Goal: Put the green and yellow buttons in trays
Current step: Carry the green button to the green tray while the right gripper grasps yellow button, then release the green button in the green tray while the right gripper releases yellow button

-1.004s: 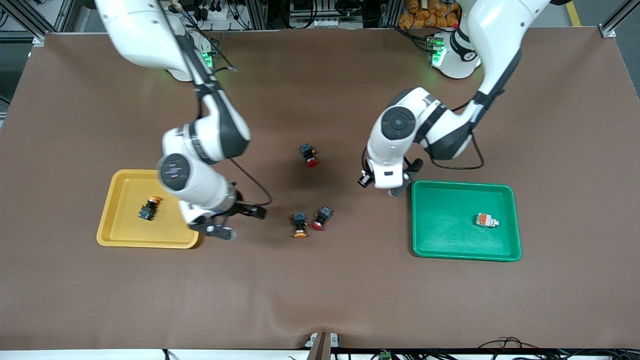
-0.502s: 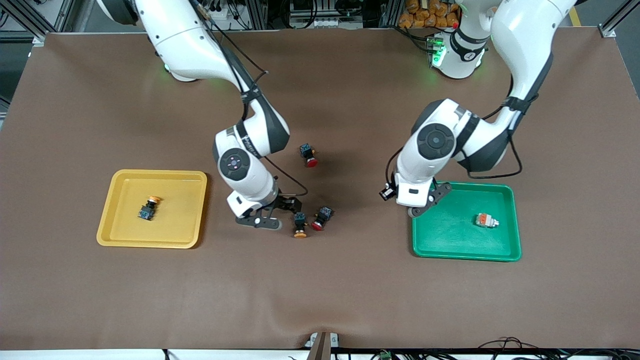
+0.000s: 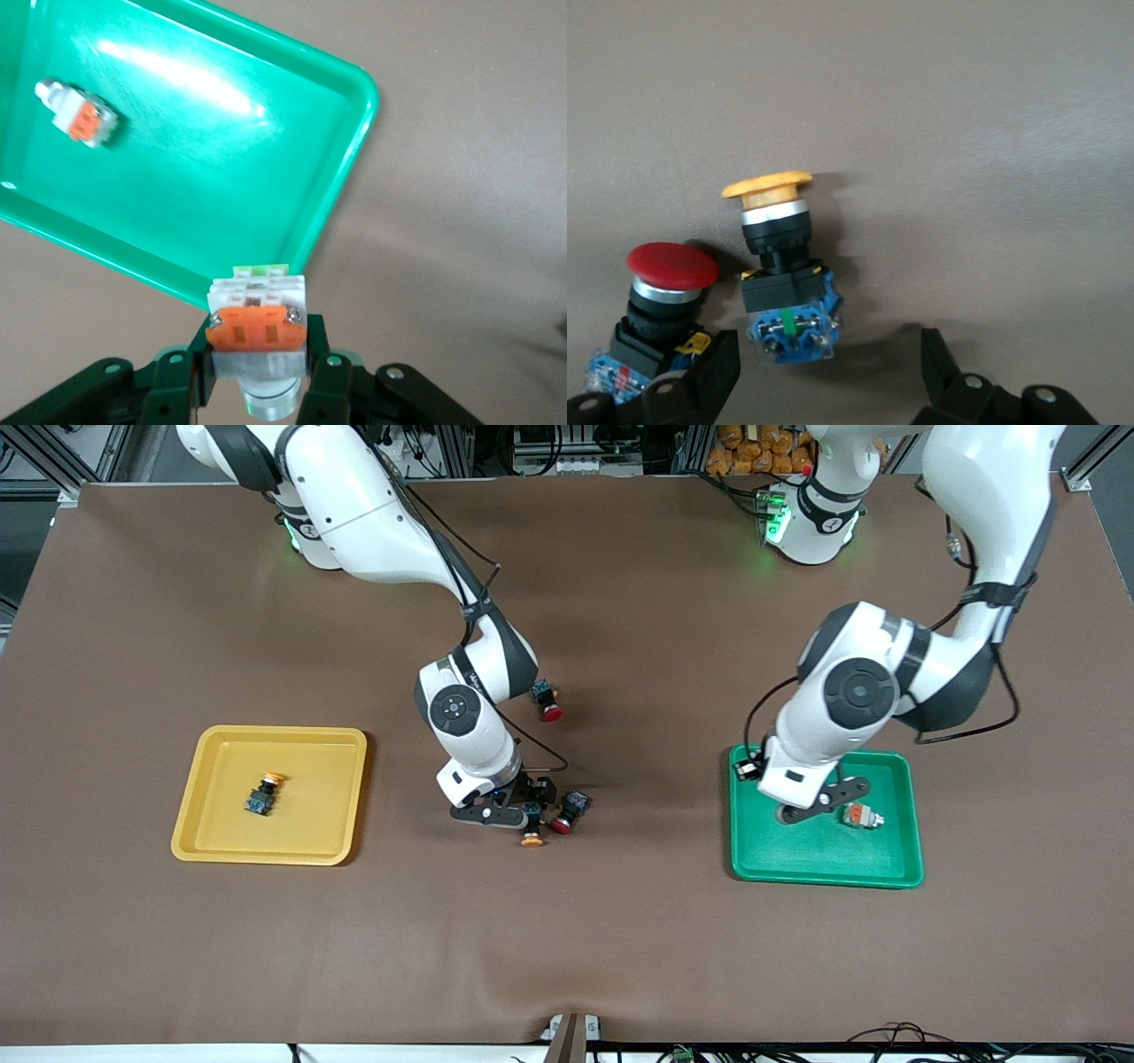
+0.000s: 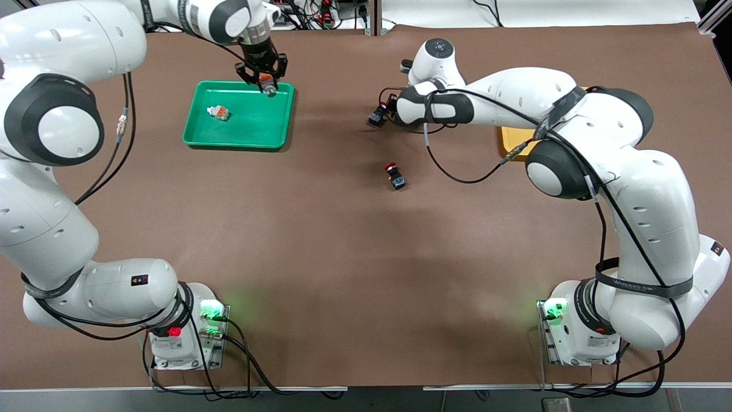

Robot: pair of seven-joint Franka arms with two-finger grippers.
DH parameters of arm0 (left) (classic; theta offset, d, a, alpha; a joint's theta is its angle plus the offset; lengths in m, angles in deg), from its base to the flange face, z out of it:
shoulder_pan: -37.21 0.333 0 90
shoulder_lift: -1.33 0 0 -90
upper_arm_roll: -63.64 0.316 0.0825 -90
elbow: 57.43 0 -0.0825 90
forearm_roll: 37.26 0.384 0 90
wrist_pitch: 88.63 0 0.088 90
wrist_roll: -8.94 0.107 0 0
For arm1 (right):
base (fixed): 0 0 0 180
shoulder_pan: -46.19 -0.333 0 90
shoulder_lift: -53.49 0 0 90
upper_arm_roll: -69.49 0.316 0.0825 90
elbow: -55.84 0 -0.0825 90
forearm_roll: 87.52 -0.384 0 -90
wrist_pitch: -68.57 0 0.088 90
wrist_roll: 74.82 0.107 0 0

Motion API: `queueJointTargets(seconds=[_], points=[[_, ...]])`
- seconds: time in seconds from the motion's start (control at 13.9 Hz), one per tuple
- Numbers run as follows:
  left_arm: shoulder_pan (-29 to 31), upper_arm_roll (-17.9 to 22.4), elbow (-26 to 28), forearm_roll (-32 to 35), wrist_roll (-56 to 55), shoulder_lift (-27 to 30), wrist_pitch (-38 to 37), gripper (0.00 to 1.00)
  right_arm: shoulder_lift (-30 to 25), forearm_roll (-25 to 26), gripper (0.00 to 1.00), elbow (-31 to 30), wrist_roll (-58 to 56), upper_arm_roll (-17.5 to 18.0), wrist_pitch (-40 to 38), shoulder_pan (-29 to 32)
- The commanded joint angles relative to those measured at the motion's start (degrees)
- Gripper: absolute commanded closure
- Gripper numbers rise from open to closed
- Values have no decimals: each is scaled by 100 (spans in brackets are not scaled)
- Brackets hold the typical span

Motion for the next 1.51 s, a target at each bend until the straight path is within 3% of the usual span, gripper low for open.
queueJointTargets(seconds=[0.0, 0.07, 0.14, 0.22, 0.29, 0.57, 0.79, 1.15, 1.43], points=[[219, -64, 84, 71, 413, 251, -221, 100, 234, -8, 17, 432, 347, -90, -37, -124], [237, -64, 84, 71, 580, 304, -283, 100, 278, 1, 23, 512, 365, -90, -46, -124], [342, -64, 75, 71, 729, 348, -370, 100, 287, 62, 43, 521, 339, -99, -46, -124], [438, -73, 92, 71, 887, 374, -406, 100, 287, 185, 79, 521, 356, -99, -55, -115], [509, -64, 136, 62, 1089, 401, -415, 100, 296, 273, 100, 521, 356, -99, -46, -107], [729, -64, 189, 88, 1293, 410, -415, 100, 226, 274, 100, 504, 365, -108, -282, 86], [887, -56, 180, 106, 1416, 340, -310, 100, -28, 274, 100, 521, 365, -143, -1107, 437], [1247, -47, 321, 115, 2021, 85, 244, 100, -696, 283, 100, 451, -335, -818, -2767, 746], [1467, -29, 539, 123, 2409, -196, 480, 100, -1407, 282, 100, -30, -1250, -907, -3474, 1368]])
